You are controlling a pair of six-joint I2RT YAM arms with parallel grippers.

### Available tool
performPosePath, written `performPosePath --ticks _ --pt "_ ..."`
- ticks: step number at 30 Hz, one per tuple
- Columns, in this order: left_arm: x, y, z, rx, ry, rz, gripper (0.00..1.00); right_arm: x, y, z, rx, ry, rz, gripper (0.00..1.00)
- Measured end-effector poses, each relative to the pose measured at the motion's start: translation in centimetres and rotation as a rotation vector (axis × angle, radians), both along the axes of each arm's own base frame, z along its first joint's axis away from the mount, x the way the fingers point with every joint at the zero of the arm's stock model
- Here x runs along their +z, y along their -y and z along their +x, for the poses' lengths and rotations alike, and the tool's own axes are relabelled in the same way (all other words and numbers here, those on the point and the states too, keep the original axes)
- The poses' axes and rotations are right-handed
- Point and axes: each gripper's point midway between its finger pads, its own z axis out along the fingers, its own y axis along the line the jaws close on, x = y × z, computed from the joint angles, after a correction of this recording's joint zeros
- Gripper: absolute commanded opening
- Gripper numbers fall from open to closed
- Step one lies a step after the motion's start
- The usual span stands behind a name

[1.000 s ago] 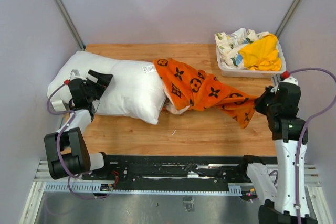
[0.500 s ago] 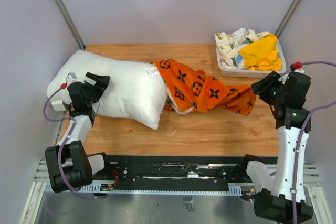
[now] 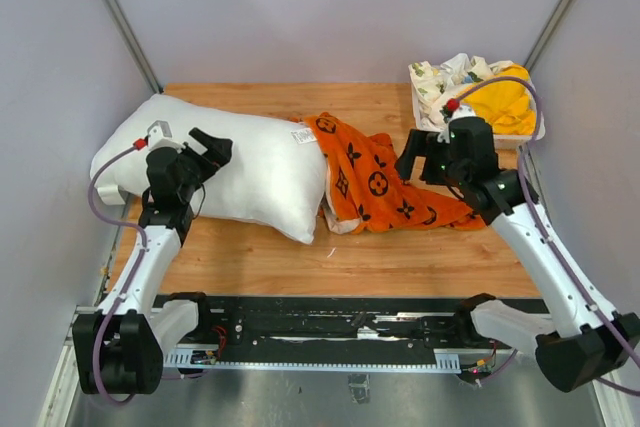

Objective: Remove the pillowcase from the pillow
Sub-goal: Remove the pillow from the pillowcase.

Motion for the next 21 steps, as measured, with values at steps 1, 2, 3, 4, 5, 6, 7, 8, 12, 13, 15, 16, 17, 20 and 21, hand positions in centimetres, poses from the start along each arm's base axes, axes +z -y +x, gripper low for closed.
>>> performPosePath --ticks 1,2,3,4,5,6,7,8,12,13,15,16,17,20,21 --pt "-0.5 0.0 -0.1 0.0 -0.018 -0.001 0.99 0.0 -0.9 0.3 0.026 0.001 -0.005 0.98" --pt "-0.9 0.0 -0.1 0.0 -0.034 -0.001 0.99 -0.2 -1.7 0.7 0.049 -0.004 -0.011 0.98" --pt "-1.3 0.0 -0.2 0.001 -0.05 0.0 0.99 -0.6 -2.5 1.1 0.068 -0.012 -0.017 0.99" --pt "-1.7 0.0 -0.3 0.001 -0.065 0.001 0.99 -1.2 -3.3 1.6 0.085 -0.025 -0.024 0.99" --pt "-1.9 0.0 -0.4 0.001 -0.077 0.003 0.99 -2.0 -4.1 2.1 0.102 -0.042 -0.034 0.99" --pt "-1.8 0.0 -0.4 0.004 -0.082 0.007 0.99 -2.9 -5.0 2.6 0.12 -0.062 -0.045 0.99" --pt "-1.7 0.0 -0.4 0.005 -0.084 0.013 0.99 -3.8 -5.9 3.2 0.14 -0.083 -0.055 0.99" --pt "-1.6 0.0 -0.4 0.006 -0.085 0.02 0.99 -4.6 -6.5 3.6 0.156 -0.1 -0.062 0.98" --pt "-1.0 0.8 -0.4 -0.01 -0.082 0.056 0.99 -6.6 -9.9 6.9 0.231 -0.148 -0.072 0.99" --pt "-0.9 1.1 -0.4 -0.016 -0.084 0.069 0.99 -6.7 -10.8 7.8 0.246 -0.15 -0.073 0.98" --pt "-0.9 1.6 -0.3 -0.027 -0.092 0.092 0.99 -6.9 -12.2 9.6 0.27 -0.145 -0.069 0.99" --pt "-1.0 1.7 -0.1 -0.029 -0.097 0.102 0.99 -7.3 -12.9 10.4 0.28 -0.146 -0.066 1.0" --pt "-1.2 1.7 0.0 -0.03 -0.103 0.11 0.99 -7.7 -13.4 11.1 0.288 -0.151 -0.066 0.98" --pt "-1.8 1.7 0.0 -0.037 -0.115 0.125 0.99 -10.0 -14.0 11.8 0.301 -0.196 -0.076 0.81" --pt "-1.7 1.8 0.1 -0.044 -0.111 0.129 0.99 -10.9 -14.0 11.8 0.301 -0.215 -0.084 0.71"
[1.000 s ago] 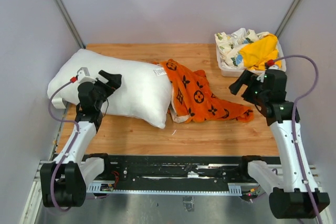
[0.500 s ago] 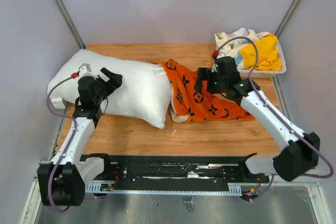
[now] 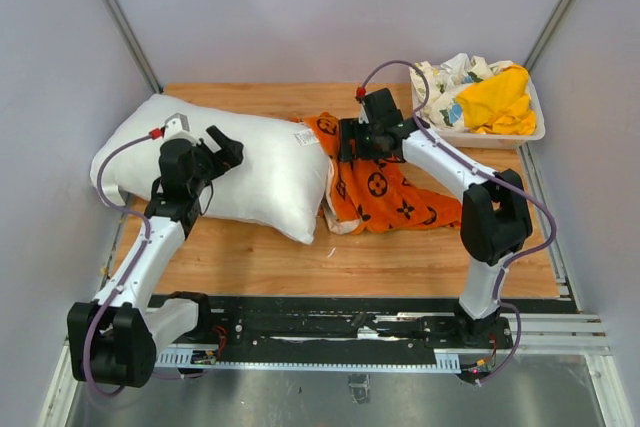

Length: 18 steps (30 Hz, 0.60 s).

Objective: Remove the pillowcase from the pillow
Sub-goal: Remove the pillow from the pillowcase.

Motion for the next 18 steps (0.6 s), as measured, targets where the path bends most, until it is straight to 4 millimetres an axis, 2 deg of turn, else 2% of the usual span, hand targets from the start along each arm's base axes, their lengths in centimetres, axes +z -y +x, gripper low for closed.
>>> performPosePath --ticks 1,4,5,8,12,15,18 --pt "0.2 0.2 0.0 -0.015 0.007 0.001 0.99 -0.7 0.0 -0.1 -0.001 -0.015 -0.008 0.58" --pt "1.3 2.0 0.3 -0.129 0.041 0.004 0.99 -2.7 0.6 -0.8 -0.016 -0.061 -0.021 0.07" --pt "2.1 2.7 0.6 -0.172 0.067 0.0 0.99 -3.2 0.8 -1.1 -0.014 -0.071 -0.026 0.02" --pt "6.0 5.8 0.4 -0.332 0.241 -0.031 0.99 -4.9 2.0 -2.1 -0.046 -0.109 -0.005 0.01" --pt "10.5 10.2 -2.2 -0.598 0.405 -0.05 0.99 -5.2 5.9 -2.7 -0.137 -0.127 0.029 0.01" --pt "13.6 14.2 -4.8 -0.873 0.5 -0.008 0.99 -3.0 9.6 -3.0 -0.232 -0.085 0.073 0.01" --pt "13.4 17.7 -7.9 -1.087 0.54 0.047 0.99 -0.5 13.0 -3.1 -0.331 -0.022 0.137 0.01"
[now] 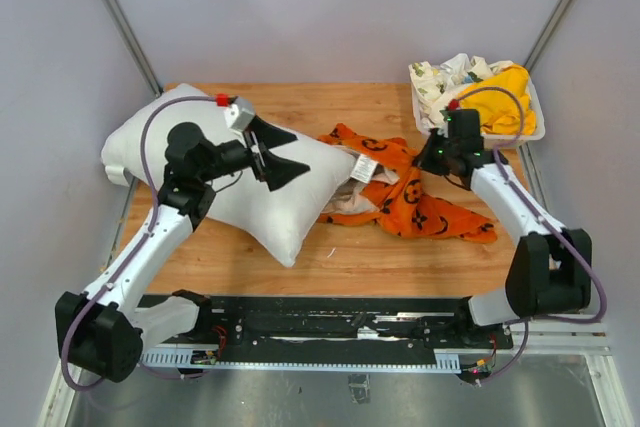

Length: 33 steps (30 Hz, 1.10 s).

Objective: Remove the pillowcase from the pillow
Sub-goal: Remove the pillow from the pillowcase, then adjust the pillow at the center of the board.

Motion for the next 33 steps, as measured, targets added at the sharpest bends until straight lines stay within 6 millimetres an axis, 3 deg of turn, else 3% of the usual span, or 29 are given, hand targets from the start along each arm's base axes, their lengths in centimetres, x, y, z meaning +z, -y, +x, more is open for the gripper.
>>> performPosePath --ticks 6,9,12,17,20,24,27,28,30,31,33 --pt "-1.9 6.5 -4.1 -0.266 0.083 0.182 0.99 4.4 9.1 -1.0 -0.297 0.111 0.031 0.01" --pt "-3.7 7.6 -5.1 -0.327 0.09 0.234 0.99 7.0 11.4 -1.9 -0.388 0.192 0.032 0.01" --pt "-4.8 7.8 -4.2 -0.301 0.072 0.26 0.99 9.2 12.5 -2.8 -0.432 0.258 0.026 0.01" --pt "-7.6 8.0 1.5 -0.104 -0.047 0.348 0.99 10.7 13.3 -4.2 -0.468 0.297 0.001 0.09" --pt "-11.2 6.7 6.3 0.131 -0.162 0.429 0.99 11.1 13.0 -4.9 -0.456 0.301 0.006 0.12" --pt "-16.1 3.6 10.0 0.399 -0.275 0.531 0.99 10.9 11.4 -5.2 -0.403 0.286 0.017 0.15" --pt "-18.1 2.1 11.7 0.528 -0.305 0.582 0.94 10.1 8.5 -5.5 -0.314 0.272 0.023 0.17" --pt "-18.6 1.8 12.1 0.559 -0.307 0.595 0.9 9.6 7.5 -5.8 -0.284 0.262 0.026 0.17" --pt "-19.2 1.4 12.9 0.606 -0.305 0.617 0.72 8.4 6.2 -6.2 -0.242 0.235 0.025 0.17" --pt "-19.5 1.2 13.1 0.625 -0.3 0.628 0.57 7.9 5.8 -6.4 -0.229 0.223 0.023 0.17" --pt "-19.7 0.8 13.4 0.646 -0.292 0.641 0.09 7.2 5.6 -6.7 -0.221 0.206 0.02 0.18"
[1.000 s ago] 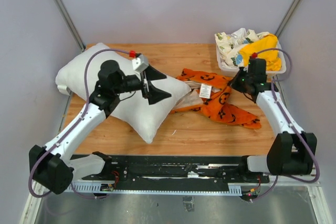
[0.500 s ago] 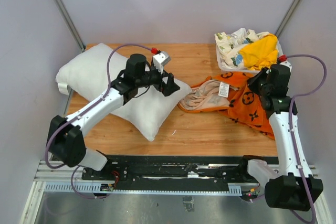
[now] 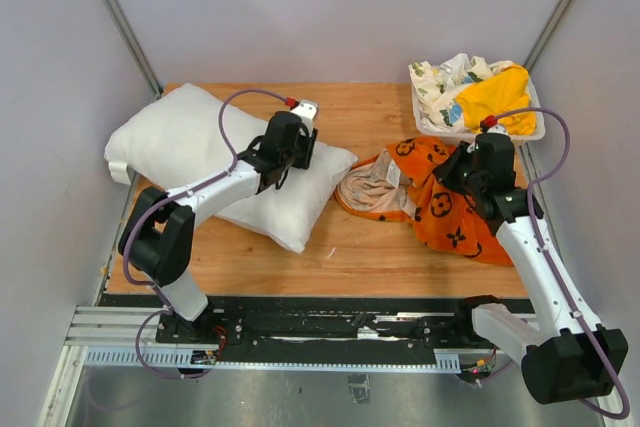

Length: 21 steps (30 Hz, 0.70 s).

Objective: Remove the pillowcase from the pillow
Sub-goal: Adjust the pillow at the center of the board.

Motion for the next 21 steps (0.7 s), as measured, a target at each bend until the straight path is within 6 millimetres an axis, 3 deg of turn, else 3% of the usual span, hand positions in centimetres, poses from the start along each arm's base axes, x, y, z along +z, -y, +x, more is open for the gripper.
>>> performPosePath --ticks 1,9,14,16,21 --pt "0.0 -0.1 0.1 0.009 0.003 -0.001 0.01 -0.1 0.0 0.0 0.001 -0.002 -0.001 0.18" --pt "0.9 -1.3 1.1 0.086 0.044 0.022 0.0 0.0 0.1 0.1 -0.001 0.004 -0.008 0.18" --pt "2.6 1.1 1.2 -0.135 0.007 0.081 0.0 0.3 0.0 0.2 0.001 0.019 -0.005 0.18" --pt "2.2 1.8 0.5 -0.266 -0.017 0.14 0.0 0.3 -0.1 0.2 0.004 0.02 -0.003 0.18" --pt "-0.5 1.2 -3.6 -0.505 -0.048 0.339 0.0 0.5 -0.3 0.2 0.019 0.025 0.005 0.19"
